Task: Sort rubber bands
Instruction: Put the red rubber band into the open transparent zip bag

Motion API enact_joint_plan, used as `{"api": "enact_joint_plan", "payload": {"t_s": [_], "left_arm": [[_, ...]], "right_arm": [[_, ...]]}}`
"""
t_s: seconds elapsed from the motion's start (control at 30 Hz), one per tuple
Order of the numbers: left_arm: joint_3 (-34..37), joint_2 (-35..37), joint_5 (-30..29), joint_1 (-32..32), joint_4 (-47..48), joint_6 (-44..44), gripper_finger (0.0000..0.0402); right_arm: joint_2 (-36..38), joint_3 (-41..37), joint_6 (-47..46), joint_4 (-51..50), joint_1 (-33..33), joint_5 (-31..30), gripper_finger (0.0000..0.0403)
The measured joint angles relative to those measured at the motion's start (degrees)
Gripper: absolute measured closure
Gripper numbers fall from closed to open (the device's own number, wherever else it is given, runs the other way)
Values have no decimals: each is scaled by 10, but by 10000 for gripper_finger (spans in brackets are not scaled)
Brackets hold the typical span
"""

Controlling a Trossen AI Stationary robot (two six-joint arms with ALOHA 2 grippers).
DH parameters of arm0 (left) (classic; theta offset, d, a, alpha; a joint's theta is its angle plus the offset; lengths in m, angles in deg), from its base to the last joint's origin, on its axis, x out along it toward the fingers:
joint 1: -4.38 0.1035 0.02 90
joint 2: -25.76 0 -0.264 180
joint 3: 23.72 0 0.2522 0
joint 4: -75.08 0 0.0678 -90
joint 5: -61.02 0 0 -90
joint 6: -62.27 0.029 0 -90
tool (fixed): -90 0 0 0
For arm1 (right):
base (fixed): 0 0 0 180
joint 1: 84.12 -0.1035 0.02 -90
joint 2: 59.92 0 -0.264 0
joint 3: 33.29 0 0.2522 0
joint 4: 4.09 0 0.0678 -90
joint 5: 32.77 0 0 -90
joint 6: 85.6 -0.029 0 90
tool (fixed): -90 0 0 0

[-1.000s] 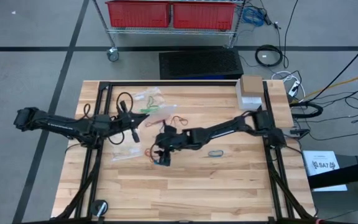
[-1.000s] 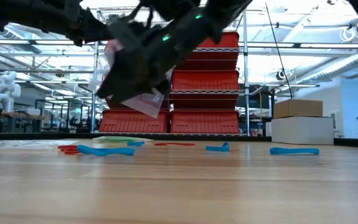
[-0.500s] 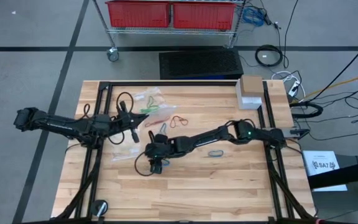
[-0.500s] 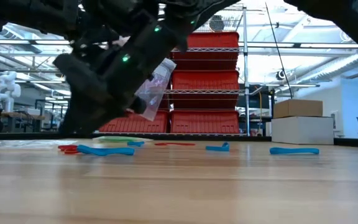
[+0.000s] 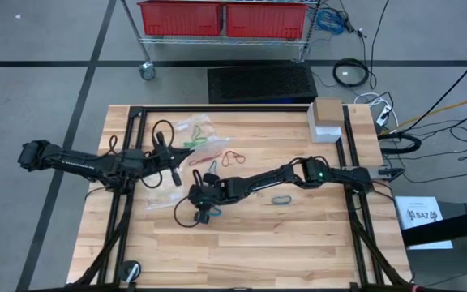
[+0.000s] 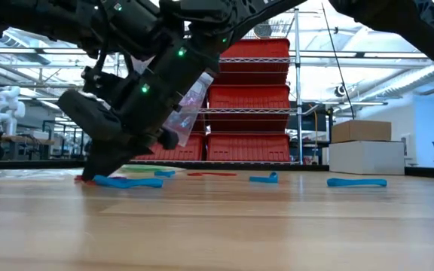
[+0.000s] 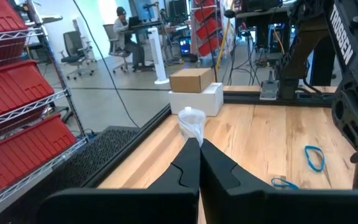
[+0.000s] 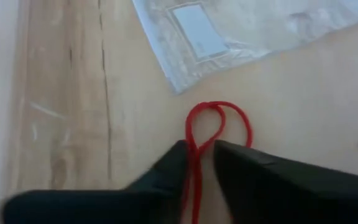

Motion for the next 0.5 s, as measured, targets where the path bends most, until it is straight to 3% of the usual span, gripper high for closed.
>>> {"api": "enact_joint_plan", "payload": {"t_s": [0.07,0.13,0.33,0.5], "left_arm": [[0,0,0,0,-1,0,401],[0,1,0,0,0,1,401],[0,17,0,0,0,4,401],[0,29,0,0,2,16,401]], "right_arm": [[0,0,20,1,0,0,372],[0,0,49,1,1,19,392],[19,-3,87,-22,2,70,401],[79,-2,122,-24,3,64,402]]}}
